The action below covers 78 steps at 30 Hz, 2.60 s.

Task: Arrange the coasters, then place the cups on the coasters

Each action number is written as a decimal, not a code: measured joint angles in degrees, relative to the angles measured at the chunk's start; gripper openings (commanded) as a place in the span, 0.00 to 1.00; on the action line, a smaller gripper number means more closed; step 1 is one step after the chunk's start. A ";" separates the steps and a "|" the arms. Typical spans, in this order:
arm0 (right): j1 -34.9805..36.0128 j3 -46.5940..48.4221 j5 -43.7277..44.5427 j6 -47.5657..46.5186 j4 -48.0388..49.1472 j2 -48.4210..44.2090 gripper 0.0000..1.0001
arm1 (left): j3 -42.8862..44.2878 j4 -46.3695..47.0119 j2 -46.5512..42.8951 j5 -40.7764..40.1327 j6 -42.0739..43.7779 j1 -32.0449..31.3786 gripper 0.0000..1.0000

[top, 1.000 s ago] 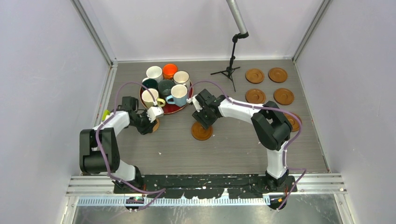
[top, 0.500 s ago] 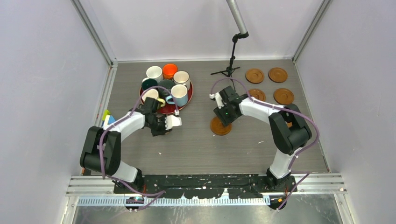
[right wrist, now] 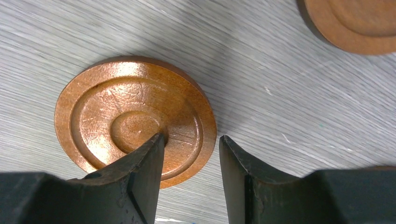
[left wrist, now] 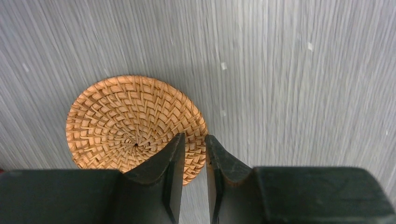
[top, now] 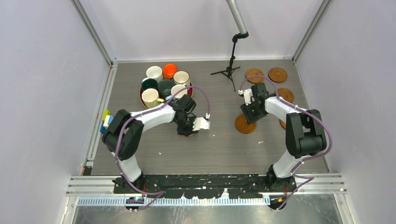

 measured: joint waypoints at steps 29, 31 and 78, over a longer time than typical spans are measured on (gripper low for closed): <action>-18.10 -0.48 -2.86 -11.34 -4.61 -0.92 0.50 | 52.04 -4.00 35.95 1.31 -7.23 -9.35 0.25; -18.62 -0.35 -2.95 -11.72 -4.87 -0.79 0.50 | 53.46 -3.93 36.94 1.33 -7.28 -9.35 0.25; -15.74 6.78 -3.06 -8.48 -10.51 5.38 0.50 | 56.39 -2.60 38.36 -2.80 -5.77 -7.23 0.70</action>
